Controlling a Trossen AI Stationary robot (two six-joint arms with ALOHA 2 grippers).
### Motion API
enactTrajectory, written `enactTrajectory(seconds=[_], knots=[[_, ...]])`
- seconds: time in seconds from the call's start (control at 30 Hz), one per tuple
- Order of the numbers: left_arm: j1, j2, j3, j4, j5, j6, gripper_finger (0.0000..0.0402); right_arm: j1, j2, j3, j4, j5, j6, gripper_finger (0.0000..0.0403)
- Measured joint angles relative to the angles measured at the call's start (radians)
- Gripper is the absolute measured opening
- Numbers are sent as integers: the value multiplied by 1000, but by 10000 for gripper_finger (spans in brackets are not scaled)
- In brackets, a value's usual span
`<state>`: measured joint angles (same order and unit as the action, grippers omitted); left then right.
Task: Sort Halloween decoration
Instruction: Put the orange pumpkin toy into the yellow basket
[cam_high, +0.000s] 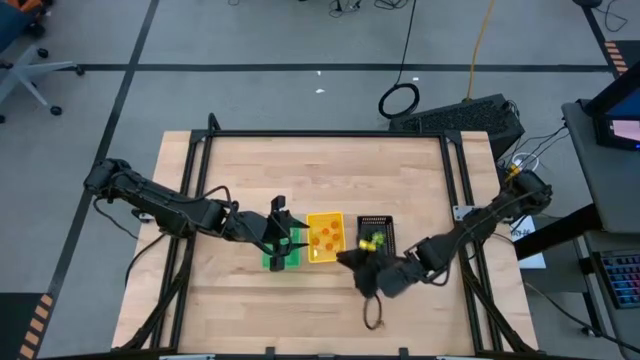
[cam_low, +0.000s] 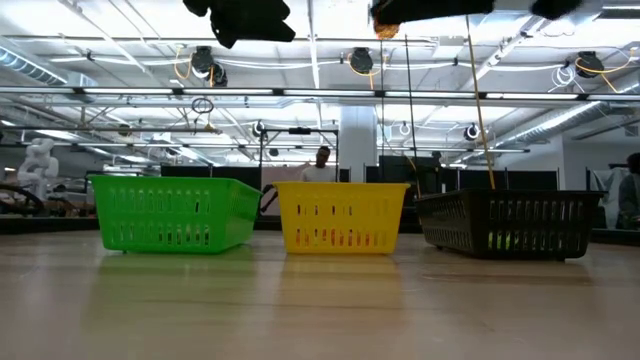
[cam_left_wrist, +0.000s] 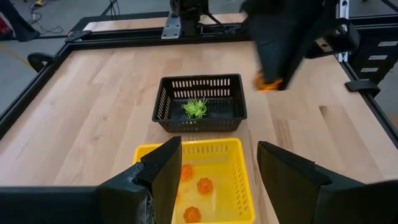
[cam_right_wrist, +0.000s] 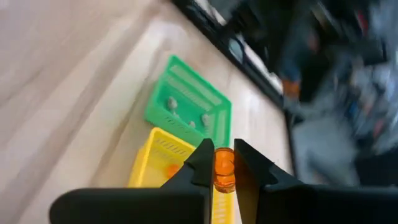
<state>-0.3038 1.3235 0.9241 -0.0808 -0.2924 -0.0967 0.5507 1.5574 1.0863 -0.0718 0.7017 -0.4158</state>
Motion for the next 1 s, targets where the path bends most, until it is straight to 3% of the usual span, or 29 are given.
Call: enactTrajectory(seconds=[0.13, 0.43, 0.6, 1.0], knots=[[0, 0, 0, 1, -1, 0, 214, -65, 1, 0, -23, -62, 212, 18], [1, 0, 0, -40, -67, -53, 214, -223, 65, 1, -12, -288, 492, 18], [9, 0, 0, -123, -158, -99, 214, -288, 134, 1, -6, -371, 572, 26], [77, -33, -1, -221, -162, -101, 214, -359, 225, 0, -4, -418, 583, 43]])
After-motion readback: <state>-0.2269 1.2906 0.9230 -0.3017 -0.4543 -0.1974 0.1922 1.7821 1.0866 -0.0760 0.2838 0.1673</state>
